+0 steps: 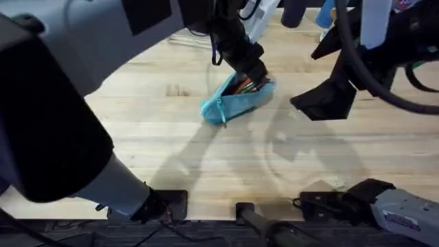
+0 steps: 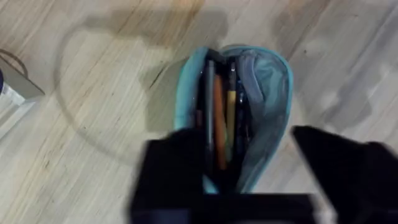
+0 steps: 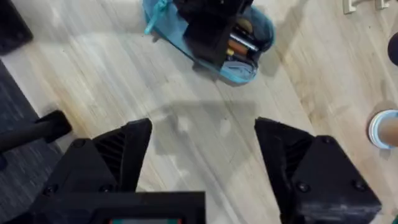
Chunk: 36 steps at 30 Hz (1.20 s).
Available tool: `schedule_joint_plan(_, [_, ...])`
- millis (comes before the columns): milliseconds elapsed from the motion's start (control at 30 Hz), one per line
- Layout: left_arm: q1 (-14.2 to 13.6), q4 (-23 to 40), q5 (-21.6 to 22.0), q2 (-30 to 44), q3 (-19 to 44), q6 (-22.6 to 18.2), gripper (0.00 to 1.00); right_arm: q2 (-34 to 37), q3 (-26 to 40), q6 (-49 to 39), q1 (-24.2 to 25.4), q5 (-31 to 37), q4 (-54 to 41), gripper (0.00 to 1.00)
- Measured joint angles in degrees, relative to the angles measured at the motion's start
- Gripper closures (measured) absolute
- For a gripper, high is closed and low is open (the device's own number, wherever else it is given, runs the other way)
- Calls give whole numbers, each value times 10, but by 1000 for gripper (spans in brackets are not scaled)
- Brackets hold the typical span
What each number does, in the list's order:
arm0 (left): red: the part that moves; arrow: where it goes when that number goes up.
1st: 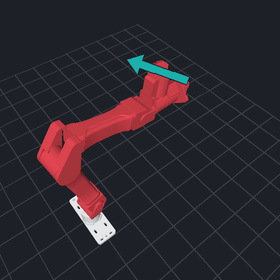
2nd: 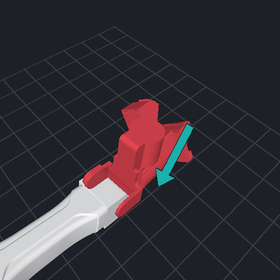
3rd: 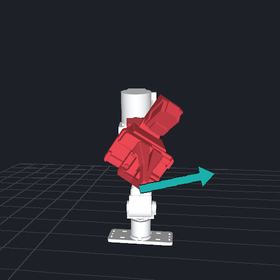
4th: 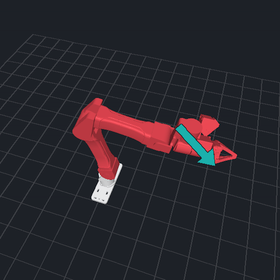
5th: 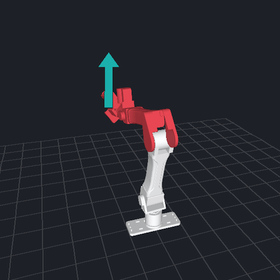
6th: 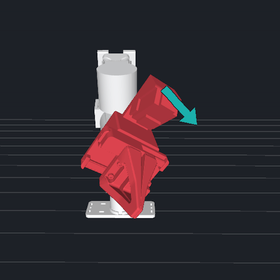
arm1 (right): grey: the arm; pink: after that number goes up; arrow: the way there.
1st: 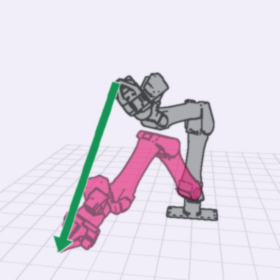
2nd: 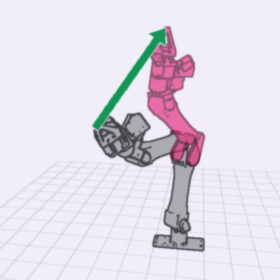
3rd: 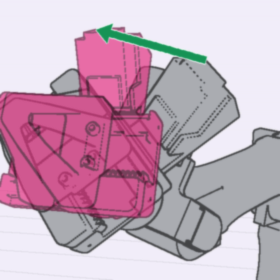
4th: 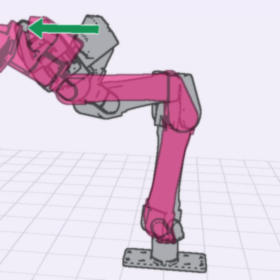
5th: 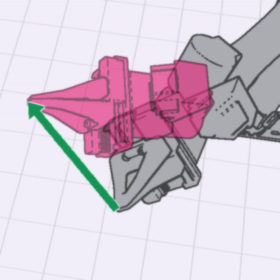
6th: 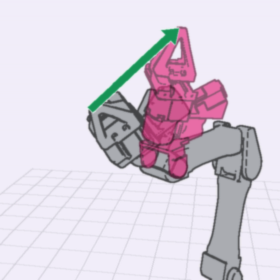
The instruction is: Unzip the bag, pick up the pens from the table one at a time and place them inside, then zip the bag closed.
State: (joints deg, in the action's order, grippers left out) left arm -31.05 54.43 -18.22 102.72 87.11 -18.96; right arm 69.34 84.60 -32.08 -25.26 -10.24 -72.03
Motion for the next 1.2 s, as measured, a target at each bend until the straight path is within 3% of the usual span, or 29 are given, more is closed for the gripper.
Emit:
schedule_joint_plan(100, [0, 0, 0, 0, 0, 1, 142, 0, 0, 0, 0, 0, 0, 4])
schedule_joint_plan(133, [0, 0, -1, 0, 0, 3, 42, 0, 0, 0, 0, 0, 0, 4])
schedule_joint_plan(167, [0, 0, -1, 0, 0, 4, 15, 0, 0, 0, 0, 0, 0, 5])
schedule_joint_plan(700, [0, 14, -1, 0, 8, 13, 5, 0, 0, 0, 0, 0, 0, 5])
schedule_joint_plan(1200, [0, 162, 60, 0, 172, 44, 6, 0, 0, 0, 0, 0, 0, 5])
